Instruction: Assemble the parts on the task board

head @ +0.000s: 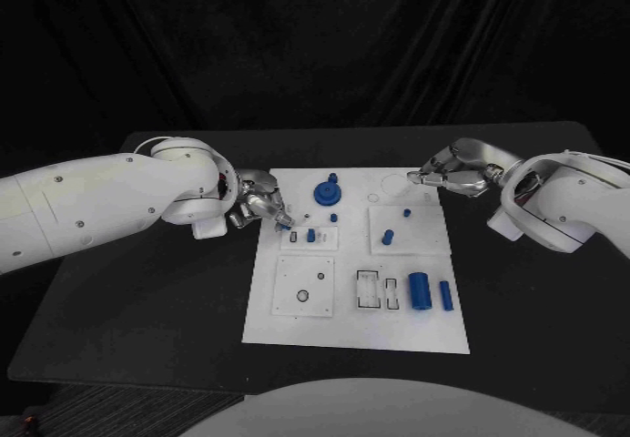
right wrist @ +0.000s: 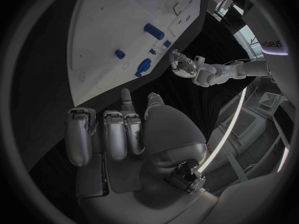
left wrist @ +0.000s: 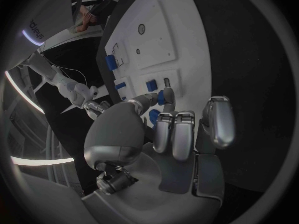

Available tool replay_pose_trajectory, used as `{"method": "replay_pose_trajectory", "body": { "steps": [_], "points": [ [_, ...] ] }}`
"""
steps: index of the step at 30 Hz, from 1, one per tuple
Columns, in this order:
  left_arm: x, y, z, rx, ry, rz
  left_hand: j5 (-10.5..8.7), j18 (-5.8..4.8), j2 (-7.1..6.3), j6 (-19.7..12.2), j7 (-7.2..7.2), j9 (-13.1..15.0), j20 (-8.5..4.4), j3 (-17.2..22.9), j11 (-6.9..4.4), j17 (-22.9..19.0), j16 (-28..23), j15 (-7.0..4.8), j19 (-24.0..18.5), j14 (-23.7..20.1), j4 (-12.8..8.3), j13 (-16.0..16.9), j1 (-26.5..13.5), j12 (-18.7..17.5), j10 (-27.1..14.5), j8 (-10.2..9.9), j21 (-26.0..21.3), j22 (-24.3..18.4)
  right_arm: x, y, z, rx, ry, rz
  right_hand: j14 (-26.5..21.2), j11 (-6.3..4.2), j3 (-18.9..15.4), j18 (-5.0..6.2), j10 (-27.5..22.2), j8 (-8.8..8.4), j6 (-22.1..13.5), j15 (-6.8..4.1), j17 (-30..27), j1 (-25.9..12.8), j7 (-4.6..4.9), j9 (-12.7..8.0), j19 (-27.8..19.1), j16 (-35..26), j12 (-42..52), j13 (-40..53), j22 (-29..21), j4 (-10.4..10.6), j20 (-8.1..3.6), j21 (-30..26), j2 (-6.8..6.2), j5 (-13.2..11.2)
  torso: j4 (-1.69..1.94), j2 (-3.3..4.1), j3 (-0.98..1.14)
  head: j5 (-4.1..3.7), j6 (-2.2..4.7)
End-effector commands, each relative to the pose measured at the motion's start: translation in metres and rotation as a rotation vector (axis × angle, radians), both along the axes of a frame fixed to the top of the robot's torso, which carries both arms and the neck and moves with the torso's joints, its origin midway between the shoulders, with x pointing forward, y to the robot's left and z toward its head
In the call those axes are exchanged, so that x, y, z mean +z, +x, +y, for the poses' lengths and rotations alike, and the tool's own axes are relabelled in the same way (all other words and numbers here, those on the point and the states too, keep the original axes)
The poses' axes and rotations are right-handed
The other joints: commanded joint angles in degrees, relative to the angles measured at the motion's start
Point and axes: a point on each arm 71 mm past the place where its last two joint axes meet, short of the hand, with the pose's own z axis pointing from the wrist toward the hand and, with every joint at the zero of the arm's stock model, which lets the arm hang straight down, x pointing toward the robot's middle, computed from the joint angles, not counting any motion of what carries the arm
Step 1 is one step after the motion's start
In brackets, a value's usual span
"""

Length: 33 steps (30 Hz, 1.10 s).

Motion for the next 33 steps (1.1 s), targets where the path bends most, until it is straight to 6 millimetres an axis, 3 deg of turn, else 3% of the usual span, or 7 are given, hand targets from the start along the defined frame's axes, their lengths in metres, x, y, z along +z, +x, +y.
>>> {"method": "replay_pose_trajectory", "body": {
  "steps": [1,25,33],
  "points": [
    [-0.004,0.0,-0.002,0.002,-0.007,-0.014,-0.25,0.33,-0.01,-0.1,-0.17,0.1,-0.05,4.4,-0.35,15.1,0.2,-0.17,-0.3,6.0,-4.3,15.0,-0.6,0.2,6.0,0.4,-0.2,10.0,-0.001,0.0,-0.001,-0.017,-0.003,0.002,6.1,-0.11,0.3,-0.16,6.1,-0.38,0.2,-0.16,15.1,0.5,-0.28,0.1,4.5,0.2,-0.4,15.0,14.1,0.0,-0.04,0.3,-0.09,0.2,-0.03,-0.02,-0.06,0.18,0.01],
    [-0.022,-0.004,-0.007,0.007,-0.011,0.011,-0.5,0.38,0.33,-0.3,-0.1,0.2,-0.03,4.3,-0.31,15.1,0.2,-0.14,-0.4,6.0,-4.1,15.0,-0.9,0.2,6.0,0.3,-0.4,9.9,0.0,0.002,-0.001,-0.014,0.003,-0.013,6.1,-0.12,0.4,-0.14,6.1,-0.39,0.3,-0.18,15.1,0.7,-0.29,0.1,4.4,0.2,-0.4,15.0,14.0,-0.1,-0.07,0.2,-0.16,0.4,0.07,-0.08,-0.01,0.08,0.01],
    [-0.024,-0.004,-0.008,0.006,-0.012,0.013,-0.61,0.4,0.4,-0.4,-0.1,0.2,-0.03,4.3,-0.3,15.1,0.2,-0.13,-0.5,6.0,-4.1,15.0,-1.0,0.2,6.0,0.3,-0.5,9.9,-0.001,0.002,-0.001,-0.013,0.003,-0.013,6.1,-0.12,0.5,-0.14,6.1,-0.36,0.3,-0.19,15.1,0.9,-0.3,0.1,4.4,0.2,-0.4,15.0,14.0,-0.1,-0.08,0.2,-0.15,0.5,-0.04,-0.02,-0.07,0.56,0.01]
  ]
}}
